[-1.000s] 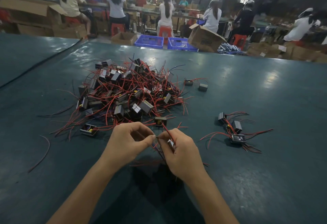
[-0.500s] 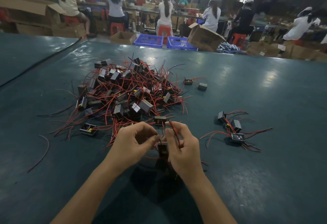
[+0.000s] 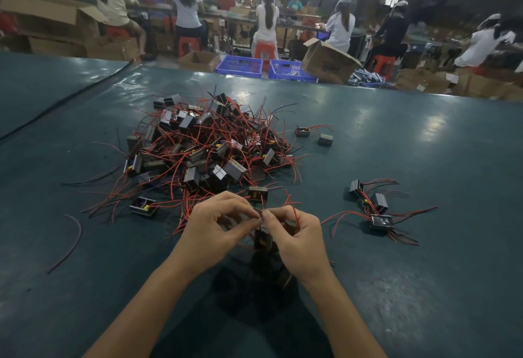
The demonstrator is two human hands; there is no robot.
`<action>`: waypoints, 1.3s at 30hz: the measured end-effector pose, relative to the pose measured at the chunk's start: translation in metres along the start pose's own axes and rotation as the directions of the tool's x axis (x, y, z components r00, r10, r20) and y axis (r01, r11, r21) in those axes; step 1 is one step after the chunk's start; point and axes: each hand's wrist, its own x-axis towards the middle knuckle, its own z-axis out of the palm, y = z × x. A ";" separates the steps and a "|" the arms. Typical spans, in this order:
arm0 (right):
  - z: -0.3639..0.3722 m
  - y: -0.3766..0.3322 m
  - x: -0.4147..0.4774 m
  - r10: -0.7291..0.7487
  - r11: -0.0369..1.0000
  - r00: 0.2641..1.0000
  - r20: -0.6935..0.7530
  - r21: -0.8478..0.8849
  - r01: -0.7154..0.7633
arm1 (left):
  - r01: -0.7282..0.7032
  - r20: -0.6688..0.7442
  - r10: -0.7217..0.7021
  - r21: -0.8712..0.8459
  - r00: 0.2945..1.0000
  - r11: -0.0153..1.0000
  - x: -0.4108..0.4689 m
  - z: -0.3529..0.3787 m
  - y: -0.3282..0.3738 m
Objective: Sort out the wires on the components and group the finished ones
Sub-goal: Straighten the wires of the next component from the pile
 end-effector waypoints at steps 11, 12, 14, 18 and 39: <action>0.001 -0.001 0.001 0.003 0.995 0.998 0.058 0.103 -0.009 | 0.089 0.002 -0.091 -0.240 0.996 0.967 0.000 -0.001 -0.002; 0.000 0.000 0.001 0.000 0.995 0.998 0.061 0.101 -0.006 | 0.106 0.014 -0.106 -0.267 0.994 0.958 0.001 -0.001 -0.002; 0.001 0.001 0.001 0.014 0.993 0.996 0.087 0.112 -0.024 | 0.133 0.035 -0.128 -0.302 0.991 0.944 0.001 0.000 -0.001; 0.001 0.005 0.003 0.059 0.975 0.993 0.101 0.208 -0.079 | 0.181 0.043 -0.177 -0.356 0.983 0.917 0.001 0.000 0.001; -0.004 -0.005 0.003 0.140 0.979 0.969 0.204 0.120 -0.166 | 0.373 0.138 -0.348 -0.415 0.927 0.830 0.004 -0.007 0.008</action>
